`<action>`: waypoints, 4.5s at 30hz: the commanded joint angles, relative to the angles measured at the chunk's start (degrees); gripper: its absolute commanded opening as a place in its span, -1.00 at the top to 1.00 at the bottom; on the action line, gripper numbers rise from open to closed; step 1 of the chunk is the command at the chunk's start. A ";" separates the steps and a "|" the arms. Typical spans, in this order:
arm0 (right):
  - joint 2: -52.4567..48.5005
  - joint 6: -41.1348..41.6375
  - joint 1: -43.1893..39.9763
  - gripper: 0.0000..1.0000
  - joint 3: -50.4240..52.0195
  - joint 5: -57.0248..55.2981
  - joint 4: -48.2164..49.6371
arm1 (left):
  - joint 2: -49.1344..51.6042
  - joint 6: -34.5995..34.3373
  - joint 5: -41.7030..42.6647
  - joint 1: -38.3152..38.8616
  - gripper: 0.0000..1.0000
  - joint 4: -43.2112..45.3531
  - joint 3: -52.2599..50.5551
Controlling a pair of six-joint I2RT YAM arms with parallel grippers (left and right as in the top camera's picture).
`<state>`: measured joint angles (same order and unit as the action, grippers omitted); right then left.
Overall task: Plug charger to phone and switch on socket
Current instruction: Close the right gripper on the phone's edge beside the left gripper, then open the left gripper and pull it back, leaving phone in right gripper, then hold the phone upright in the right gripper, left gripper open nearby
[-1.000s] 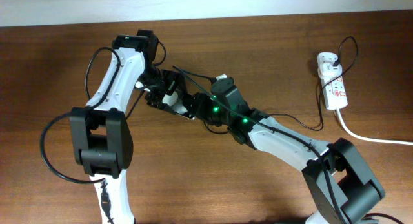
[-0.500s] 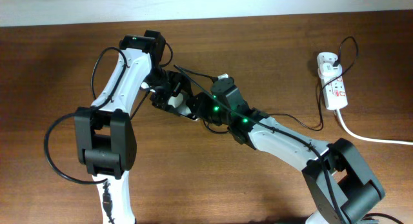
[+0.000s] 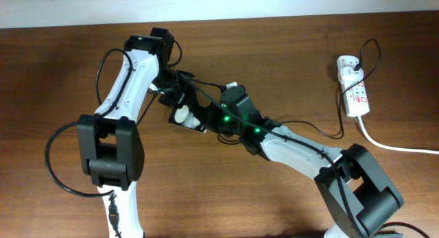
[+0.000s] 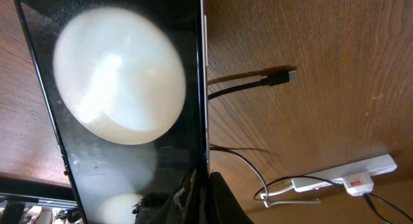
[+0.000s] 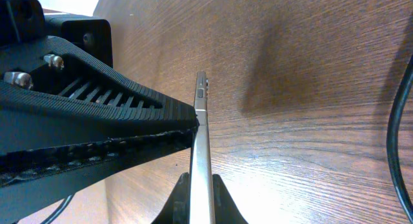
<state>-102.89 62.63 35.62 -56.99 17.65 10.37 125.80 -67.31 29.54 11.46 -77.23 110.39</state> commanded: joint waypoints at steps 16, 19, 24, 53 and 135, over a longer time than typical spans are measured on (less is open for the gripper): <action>1.27 0.07 -4.52 0.92 -1.53 6.36 2.51 | -0.13 4.70 0.20 0.66 0.68 -0.98 -0.28; 1.27 0.04 -5.57 0.92 -1.53 8.22 2.49 | -0.13 7.26 0.20 0.66 0.67 -0.70 -0.28; 1.27 0.02 -6.88 0.92 -1.53 10.69 2.27 | -0.13 9.16 2.60 0.66 0.67 1.99 -0.28; 6.34 -6.93 -14.38 0.92 -1.53 12.17 -9.40 | -0.13 46.45 19.80 0.00 -0.99 12.96 -0.28; 24.48 11.80 -13.33 0.92 -1.53 -20.96 -6.40 | -9.46 46.97 34.07 -7.85 -0.99 14.86 -0.28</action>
<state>-78.41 74.50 21.96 -57.10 -1.93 2.11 117.23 -20.21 64.01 3.73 -62.74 110.24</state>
